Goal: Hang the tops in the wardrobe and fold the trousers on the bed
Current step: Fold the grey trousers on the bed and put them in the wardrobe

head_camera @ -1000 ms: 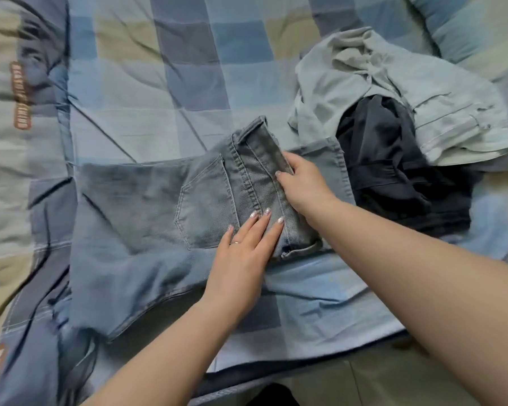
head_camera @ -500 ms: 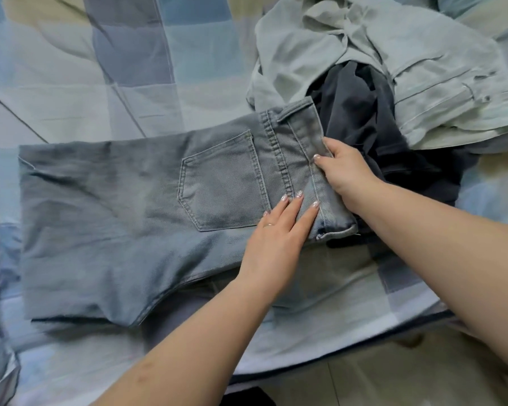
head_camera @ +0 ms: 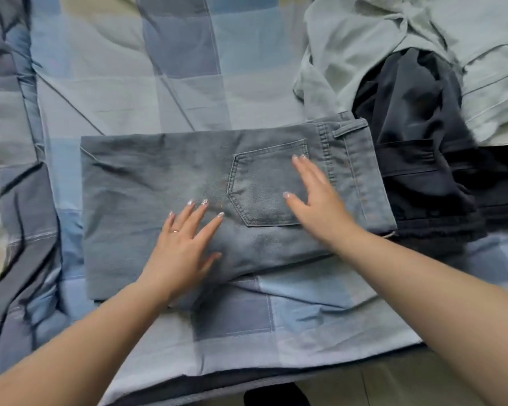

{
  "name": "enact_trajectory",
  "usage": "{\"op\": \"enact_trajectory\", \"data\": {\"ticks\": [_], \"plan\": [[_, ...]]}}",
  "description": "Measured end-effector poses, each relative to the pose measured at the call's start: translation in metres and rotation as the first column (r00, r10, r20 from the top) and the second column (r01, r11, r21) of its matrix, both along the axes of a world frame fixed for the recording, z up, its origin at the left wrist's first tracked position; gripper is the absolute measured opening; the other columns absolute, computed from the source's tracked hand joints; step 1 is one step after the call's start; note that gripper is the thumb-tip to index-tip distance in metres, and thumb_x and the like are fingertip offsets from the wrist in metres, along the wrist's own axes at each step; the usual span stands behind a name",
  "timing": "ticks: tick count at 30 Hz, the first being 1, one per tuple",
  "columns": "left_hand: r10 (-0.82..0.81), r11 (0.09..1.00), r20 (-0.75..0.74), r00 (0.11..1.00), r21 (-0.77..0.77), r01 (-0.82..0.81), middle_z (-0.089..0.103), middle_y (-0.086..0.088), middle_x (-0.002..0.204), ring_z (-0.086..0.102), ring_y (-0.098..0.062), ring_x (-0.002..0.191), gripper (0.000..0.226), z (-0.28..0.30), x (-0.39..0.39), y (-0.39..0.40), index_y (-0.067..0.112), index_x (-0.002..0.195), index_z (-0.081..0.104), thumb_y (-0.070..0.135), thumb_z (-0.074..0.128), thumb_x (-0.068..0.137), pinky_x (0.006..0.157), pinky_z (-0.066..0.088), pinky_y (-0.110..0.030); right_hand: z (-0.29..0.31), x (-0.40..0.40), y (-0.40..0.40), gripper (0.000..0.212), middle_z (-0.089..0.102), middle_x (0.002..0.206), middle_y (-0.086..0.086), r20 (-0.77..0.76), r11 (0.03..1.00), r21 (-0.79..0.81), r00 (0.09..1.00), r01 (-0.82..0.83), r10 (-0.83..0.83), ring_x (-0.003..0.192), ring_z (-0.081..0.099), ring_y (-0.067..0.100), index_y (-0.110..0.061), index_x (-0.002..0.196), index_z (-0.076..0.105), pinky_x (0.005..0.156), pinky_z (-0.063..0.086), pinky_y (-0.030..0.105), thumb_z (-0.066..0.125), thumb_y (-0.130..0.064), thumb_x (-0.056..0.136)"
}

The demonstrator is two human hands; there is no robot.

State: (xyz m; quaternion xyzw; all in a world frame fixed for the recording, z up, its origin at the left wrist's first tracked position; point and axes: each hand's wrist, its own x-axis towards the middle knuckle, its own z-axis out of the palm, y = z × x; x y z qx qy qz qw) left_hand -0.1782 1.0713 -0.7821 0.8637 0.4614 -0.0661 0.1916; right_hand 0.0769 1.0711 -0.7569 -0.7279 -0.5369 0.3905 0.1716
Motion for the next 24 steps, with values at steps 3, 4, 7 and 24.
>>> {"op": "enact_trajectory", "data": {"ticks": [3, 4, 7, 24], "plan": [[0.020, 0.999, -0.205, 0.978, -0.026, -0.026, 0.023, -0.018, 0.156, 0.019, -0.037, 0.145, 0.076, -0.006, -0.053, 0.027, 0.021, 0.148, 0.034, 0.048, 0.065, 0.083, 0.114, 0.020, -0.055, -0.022, -0.067, 0.004, 0.074, -0.003, 0.161, 0.003, -0.018, 0.961, -0.125, 0.969, -0.247, 0.247, 0.147, 0.000, 0.019, -0.022, 0.152, 0.010, 0.119, 0.002, 0.033, 0.053, -0.038, 0.093], [0.065, 0.996, -0.267, 0.961, -0.035, -0.077, 0.013, -0.014, 0.159, 0.009, -0.032, 0.147, 0.077, -0.011, -0.069, 0.035, 0.026, 0.151, 0.023, 0.055, 0.055, 0.087, 0.117, 0.014, -0.052, -0.031, -0.087, 0.009, 0.076, -0.006, 0.161, 0.003, 0.008, 0.944, -0.144, 0.954, -0.296, 0.300, 0.147, -0.003, 0.019, -0.023, 0.152, 0.008, 0.119, 0.001, 0.037, 0.052, -0.043, 0.093], [0.280, 0.948, -0.343, 0.897, -0.052, -0.315, 0.001, -0.008, 0.161, 0.001, -0.027, 0.148, 0.079, -0.029, -0.111, 0.054, 0.030, 0.152, 0.012, 0.062, 0.045, 0.088, 0.118, 0.012, -0.049, -0.057, -0.128, 0.033, 0.079, -0.010, 0.160, 0.002, 0.141, 0.915, -0.176, 0.910, -0.364, 0.389, 0.147, -0.009, 0.019, -0.027, 0.152, 0.005, 0.116, -0.004, 0.047, 0.046, -0.054, 0.091], [0.869, 0.399, 0.079, 0.488, -0.694, -0.599, 0.069, -0.013, 0.111, 0.067, -0.026, 0.101, 0.033, -0.038, -0.200, 0.063, 0.010, 0.113, 0.061, 0.011, 0.072, 0.082, 0.094, 0.051, -0.043, -0.089, -0.176, 0.061, 0.064, 0.012, 0.160, 0.001, -0.333, 0.953, -0.074, 0.894, 0.293, -0.301, 0.146, 0.009, 0.012, -0.015, 0.152, 0.012, 0.119, 0.006, 0.027, 0.046, -0.020, 0.098]]}}
